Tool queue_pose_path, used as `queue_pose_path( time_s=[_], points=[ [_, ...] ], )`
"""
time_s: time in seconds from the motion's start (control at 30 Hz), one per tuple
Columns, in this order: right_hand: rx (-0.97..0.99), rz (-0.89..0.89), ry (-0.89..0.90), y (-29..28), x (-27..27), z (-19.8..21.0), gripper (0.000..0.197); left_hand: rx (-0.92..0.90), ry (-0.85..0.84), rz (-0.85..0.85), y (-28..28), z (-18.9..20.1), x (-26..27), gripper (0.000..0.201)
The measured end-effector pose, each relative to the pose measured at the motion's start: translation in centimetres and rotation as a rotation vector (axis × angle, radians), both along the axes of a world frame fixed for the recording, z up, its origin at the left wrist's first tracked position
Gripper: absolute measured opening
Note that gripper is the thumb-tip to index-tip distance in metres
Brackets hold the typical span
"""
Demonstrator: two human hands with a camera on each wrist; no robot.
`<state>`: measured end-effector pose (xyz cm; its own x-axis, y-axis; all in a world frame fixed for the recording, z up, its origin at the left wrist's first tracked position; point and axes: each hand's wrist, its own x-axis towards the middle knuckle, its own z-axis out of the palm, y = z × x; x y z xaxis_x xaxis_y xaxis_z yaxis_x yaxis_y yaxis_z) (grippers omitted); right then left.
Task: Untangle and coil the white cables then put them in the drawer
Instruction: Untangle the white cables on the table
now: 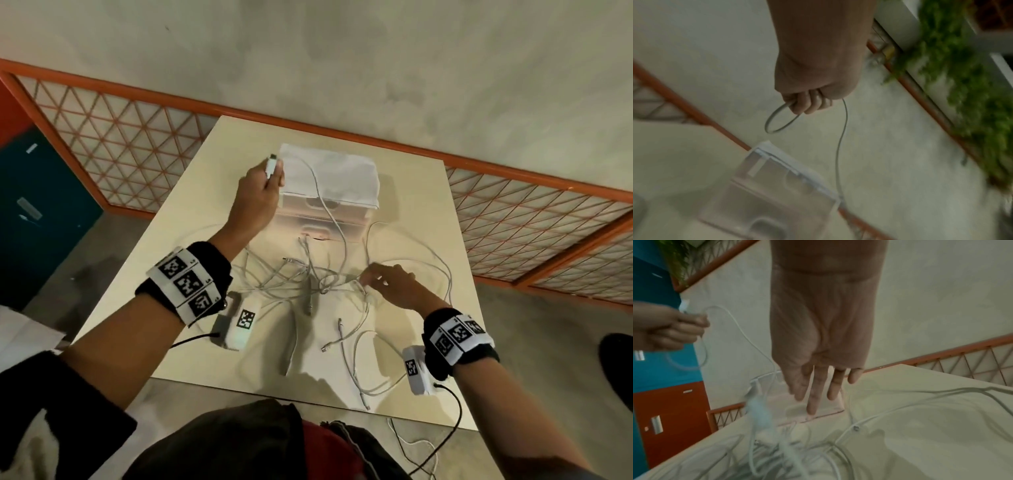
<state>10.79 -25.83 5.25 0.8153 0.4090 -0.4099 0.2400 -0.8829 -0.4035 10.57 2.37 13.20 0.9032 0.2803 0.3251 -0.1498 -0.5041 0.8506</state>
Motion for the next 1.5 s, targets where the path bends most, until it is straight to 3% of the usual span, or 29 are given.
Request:
queue_pose_path(
  time_s=[0.03, 0.13, 0.17, 0.2, 0.3, 0.33, 0.43, 0.5, 0.57, 0.6, 0.67, 0.77, 0.9, 1.03, 1.13, 1.3, 1.4, 1.5],
  points=[
    [0.106, -0.042, -0.007, -0.1, 0.1, 0.0, 0.028, 0.060, 0.044, -0.003, -0.2, -0.7, -0.2, 0.035],
    [0.416, -0.116, 0.014, 1.0, 0.5, 1.0, 0.071, 0.100, 0.110, -0.080, -1.3, -1.9, -1.1, 0.032],
    [0.475, -0.114, 0.013, 1.8, 0.6, 1.6, 0.075, 0.099, 0.112, -0.104, -1.9, -1.9, -1.2, 0.032],
    [0.511, -0.110, -0.002, 2.6, 0.7, 2.0, 0.071, 0.089, 0.107, -0.115, -2.5, -1.7, -1.2, 0.033],
    [0.566, -0.063, 0.000, 4.3, 1.1, 2.6, 0.022, -0.008, 0.077, -0.007, -3.5, -0.6, -0.7, 0.033],
    [0.590, -0.040, 0.057, 4.5, 1.1, 2.7, 0.015, -0.050, 0.072, 0.065, -3.2, -0.6, -0.2, 0.033],
    [0.688, -0.043, 0.258, 3.5, 1.0, 2.4, 0.023, -0.063, 0.259, 0.219, -0.5, -2.1, 0.8, 0.042],
    [0.801, -0.163, 0.271, 2.5, 1.2, 2.2, 0.027, 0.030, 0.535, 0.198, 1.1, -3.7, 0.4, 0.040],
    [0.845, -0.286, 0.172, 2.0, 1.5, 2.5, 0.029, 0.104, 0.681, 0.114, 1.4, -4.8, -0.8, 0.043],
    [0.799, -0.301, 0.088, 2.1, 1.7, 3.0, 0.030, 0.101, 0.643, 0.050, 1.1, -5.1, -1.3, 0.051],
    [0.643, -0.243, -0.053, 2.7, 1.8, 4.4, 0.030, 0.096, 0.402, -0.083, -0.2, -4.9, -2.5, 0.063],
    [0.502, -0.070, -0.138, 4.6, 1.6, 7.0, 0.028, 0.194, 0.109, -0.242, -2.8, -3.6, -3.3, 0.057],
    [0.552, 0.044, -0.112, 6.0, 1.3, 10.2, 0.030, 0.322, 0.139, -0.367, -4.4, -3.0, -3.3, 0.036],
    [0.613, 0.071, -0.076, 5.4, 1.1, 10.9, 0.036, 0.397, 0.086, -0.222, -3.8, -2.5, -3.1, 0.016],
    [0.663, 0.019, 0.001, 3.9, 1.1, 8.2, 0.036, 0.221, -0.043, 0.006, -2.7, -1.2, -2.4, 0.021],
    [0.445, 0.011, 0.061, 0.6, 1.6, 1.0, 0.032, -0.045, -0.135, 0.355, 0.1, -0.3, -1.7, 0.020],
    [0.360, -0.024, 0.059, -0.3, 1.6, -0.6, 0.031, 0.023, -0.019, 0.360, 1.0, -1.9, -2.0, 0.023],
    [0.587, -0.189, -0.029, 0.7, 1.3, 1.5, 0.031, 0.190, 0.254, 0.316, 1.3, -4.1, -2.6, 0.022]
  ],
)
